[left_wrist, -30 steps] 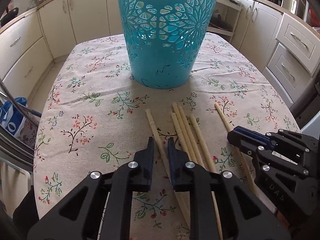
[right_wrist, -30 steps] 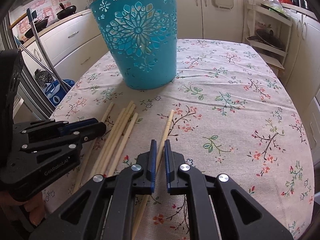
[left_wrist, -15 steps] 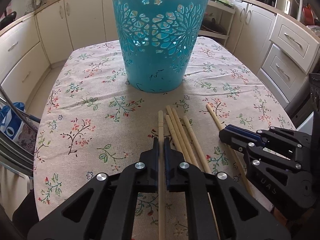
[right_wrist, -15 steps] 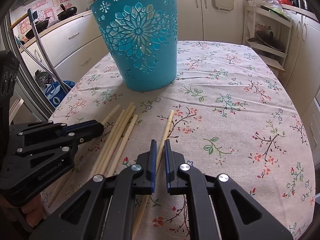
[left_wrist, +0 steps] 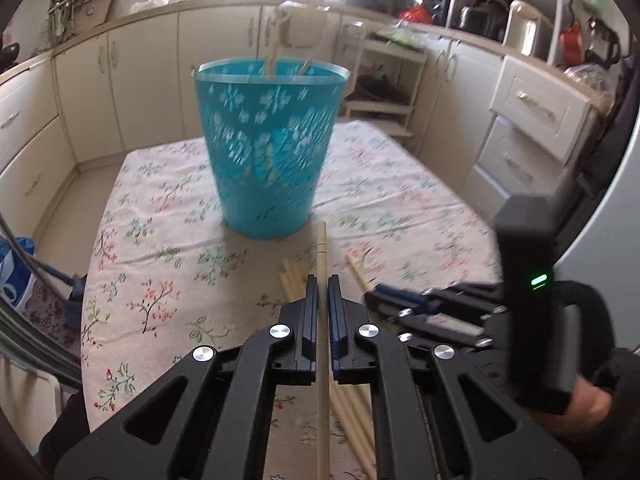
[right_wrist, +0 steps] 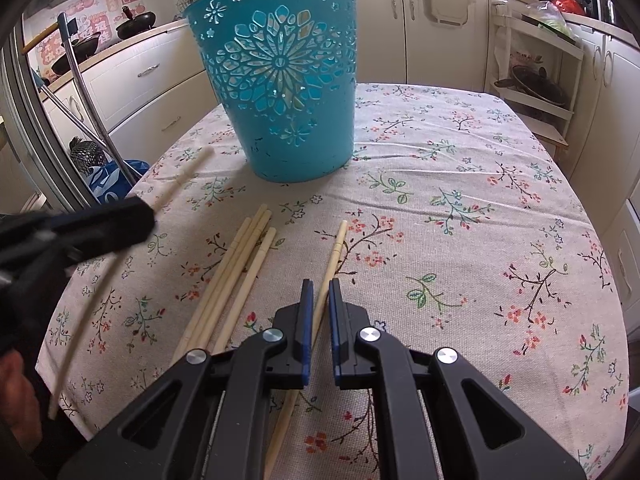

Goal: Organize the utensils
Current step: 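Lift the chopstick over the teal bin and open the left gripper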

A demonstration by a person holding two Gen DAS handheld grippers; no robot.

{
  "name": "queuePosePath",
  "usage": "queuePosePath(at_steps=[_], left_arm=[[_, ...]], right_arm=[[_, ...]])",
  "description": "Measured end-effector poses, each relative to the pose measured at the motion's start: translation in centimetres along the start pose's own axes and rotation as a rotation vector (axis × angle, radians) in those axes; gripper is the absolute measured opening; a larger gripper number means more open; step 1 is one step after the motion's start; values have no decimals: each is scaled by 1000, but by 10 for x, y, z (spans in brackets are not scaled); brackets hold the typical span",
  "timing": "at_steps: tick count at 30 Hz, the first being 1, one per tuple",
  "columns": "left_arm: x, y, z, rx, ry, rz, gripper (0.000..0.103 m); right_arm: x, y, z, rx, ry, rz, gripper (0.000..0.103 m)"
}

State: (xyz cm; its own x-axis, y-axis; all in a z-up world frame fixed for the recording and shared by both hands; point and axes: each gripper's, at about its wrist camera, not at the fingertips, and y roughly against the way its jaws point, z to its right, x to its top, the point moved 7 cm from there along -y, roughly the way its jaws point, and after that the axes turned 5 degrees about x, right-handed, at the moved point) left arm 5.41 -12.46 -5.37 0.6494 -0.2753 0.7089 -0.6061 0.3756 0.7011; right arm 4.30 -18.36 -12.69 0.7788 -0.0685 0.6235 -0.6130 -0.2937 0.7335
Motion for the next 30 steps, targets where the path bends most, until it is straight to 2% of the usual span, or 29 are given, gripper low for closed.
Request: queuePosePath(at_steps=[5, 14, 18, 24, 27, 30], left_arm=[[38, 36, 4, -70, 19, 110, 5], [139, 75, -7, -84, 67, 327, 5], [181, 69, -15, -73, 91, 399, 5], [242, 53, -43, -67, 218, 512, 5], [260, 43, -52, -42, 244, 551, 5], [266, 22, -58, -9, 265, 551, 5]], right_arm=[[1, 0, -1, -1, 2, 1, 8], [1, -1, 0, 4, -5, 2, 8], [1, 0, 0, 4, -5, 2, 8], [0, -1, -1, -3, 9, 2, 8], [0, -1, -3, -12, 26, 0, 8], [0, -1, -5, -25, 44, -1, 8]])
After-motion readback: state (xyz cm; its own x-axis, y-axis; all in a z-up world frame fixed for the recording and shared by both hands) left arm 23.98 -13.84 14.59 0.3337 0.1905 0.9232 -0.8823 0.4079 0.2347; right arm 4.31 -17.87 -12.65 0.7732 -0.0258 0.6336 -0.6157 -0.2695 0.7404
